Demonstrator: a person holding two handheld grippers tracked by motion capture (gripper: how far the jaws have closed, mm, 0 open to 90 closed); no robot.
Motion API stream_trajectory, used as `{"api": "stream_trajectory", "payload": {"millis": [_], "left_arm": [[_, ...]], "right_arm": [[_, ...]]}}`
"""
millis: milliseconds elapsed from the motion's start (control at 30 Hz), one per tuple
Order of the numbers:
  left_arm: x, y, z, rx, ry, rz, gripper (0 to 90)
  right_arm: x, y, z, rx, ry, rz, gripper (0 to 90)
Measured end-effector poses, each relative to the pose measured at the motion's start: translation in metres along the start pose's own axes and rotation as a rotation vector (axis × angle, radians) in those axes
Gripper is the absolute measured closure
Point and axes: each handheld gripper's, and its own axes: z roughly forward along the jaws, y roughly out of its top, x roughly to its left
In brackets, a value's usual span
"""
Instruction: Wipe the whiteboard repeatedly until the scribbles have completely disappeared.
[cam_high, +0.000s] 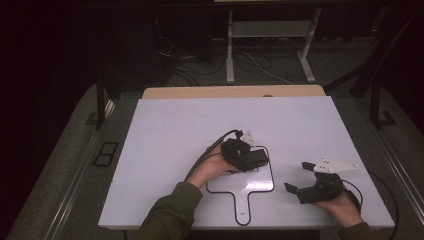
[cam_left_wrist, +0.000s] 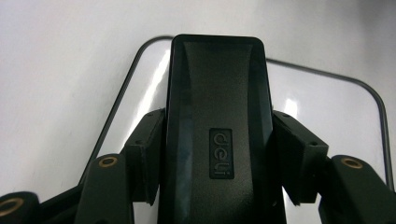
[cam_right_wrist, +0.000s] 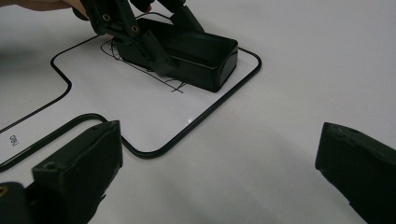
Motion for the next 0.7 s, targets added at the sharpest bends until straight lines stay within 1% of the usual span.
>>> {"api": "stream_trajectory", "payload": {"millis": [67, 133, 167, 200, 233, 300, 367, 400, 433, 533, 667, 700], "left_arm": [[0.000, -0.002, -0.001, 0.000, -0.005, -0.005, 39.7], [0.000, -0.005, -0.005, 0.008, -0.003, 0.003, 39.6], [-0.001, -0.008, -0.006, 0.002, -0.004, -0.008, 39.7], [-0.001, -0.010, -0.009, 0.007, -0.002, 0.000, 39.7], [-0.003, -0.013, -0.011, -0.003, -0.001, -0.013, 39.7], [-0.004, -0.020, -0.017, 0.004, -0.002, -0.013, 39.7], [-0.006, -0.027, -0.022, 0.002, -0.002, -0.027, 39.7], [-0.006, -0.031, -0.026, 0.009, -0.002, -0.027, 39.7], [-0.008, -0.035, -0.028, 0.002, -0.001, -0.044, 39.7], [-0.010, -0.045, -0.038, 0.021, 0.004, -0.034, 39.7], [-0.011, -0.056, -0.048, 0.025, 0.012, -0.042, 39.6], [-0.011, -0.057, -0.048, 0.022, 0.010, -0.051, 39.7]], "right_arm": [[-0.001, 0.000, 0.000, -0.003, 0.002, 0.000, 0.0], [-0.002, -0.001, 0.000, -0.001, 0.000, 0.005, 0.0], [-0.002, -0.001, 0.000, -0.001, 0.000, 0.004, 0.0], [-0.002, -0.001, -0.001, -0.001, 0.002, 0.006, 0.0], [-0.002, -0.001, -0.001, -0.002, 0.002, 0.006, 0.0], [-0.001, -0.001, -0.001, -0.001, 0.001, 0.006, 0.0], [-0.001, -0.001, 0.000, -0.001, -0.001, 0.006, 0.0], [-0.001, -0.001, 0.000, -0.001, -0.001, 0.005, 0.0], [-0.001, -0.001, 0.000, -0.002, 0.000, 0.001, 0.0], [0.000, -0.001, 0.001, 0.000, 0.000, 0.004, 0.0], [0.000, -0.001, 0.001, 0.002, -0.001, 0.003, 0.0], [0.000, -0.001, 0.001, 0.002, -0.001, 0.005, 0.0]]}}
